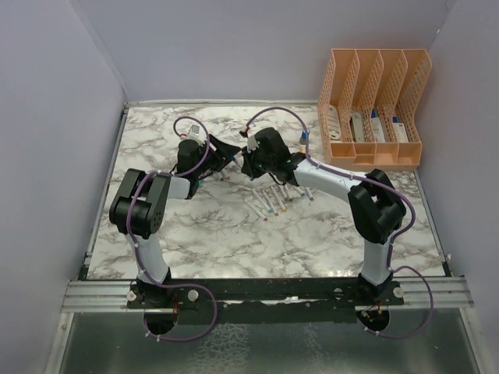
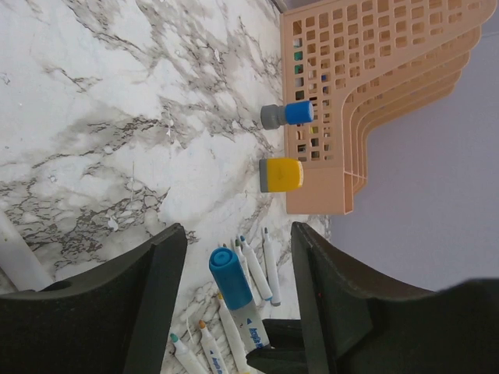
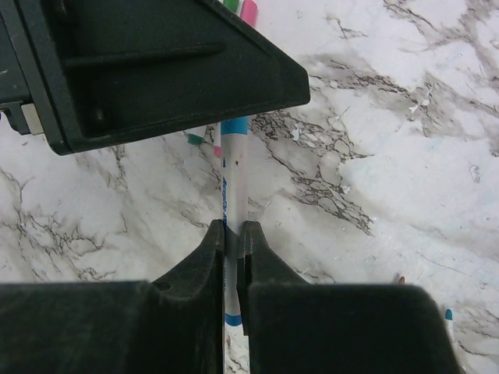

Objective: Open the pen caps

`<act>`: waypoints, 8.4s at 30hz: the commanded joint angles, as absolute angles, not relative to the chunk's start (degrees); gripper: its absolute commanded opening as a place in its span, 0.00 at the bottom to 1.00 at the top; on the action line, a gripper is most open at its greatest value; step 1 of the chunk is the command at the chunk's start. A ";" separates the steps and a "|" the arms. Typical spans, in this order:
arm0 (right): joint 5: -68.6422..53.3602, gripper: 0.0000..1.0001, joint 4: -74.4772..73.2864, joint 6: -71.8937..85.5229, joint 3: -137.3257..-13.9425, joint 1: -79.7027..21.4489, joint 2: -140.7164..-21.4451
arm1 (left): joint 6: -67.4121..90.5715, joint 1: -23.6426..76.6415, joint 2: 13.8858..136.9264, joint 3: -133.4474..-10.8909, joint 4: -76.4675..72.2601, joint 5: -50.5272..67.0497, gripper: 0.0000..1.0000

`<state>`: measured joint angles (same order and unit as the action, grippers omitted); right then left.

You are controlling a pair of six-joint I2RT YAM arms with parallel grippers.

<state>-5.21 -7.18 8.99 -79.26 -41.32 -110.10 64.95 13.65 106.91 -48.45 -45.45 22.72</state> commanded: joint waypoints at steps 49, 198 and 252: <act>-4.67 0.35 -6.04 8.81 -84.55 -41.92 -112.94 | 67.86 17.53 101.50 -44.92 -53.53 24.22 0.00; 7.96 0.01 -14.93 9.42 -107.53 -42.69 -137.03 | 56.59 -6.62 75.73 -28.95 -37.16 25.57 0.95; -7.36 0.01 -1.46 9.41 -79.16 -43.77 -106.17 | 61.30 11.90 102.39 -47.20 -47.25 24.57 0.42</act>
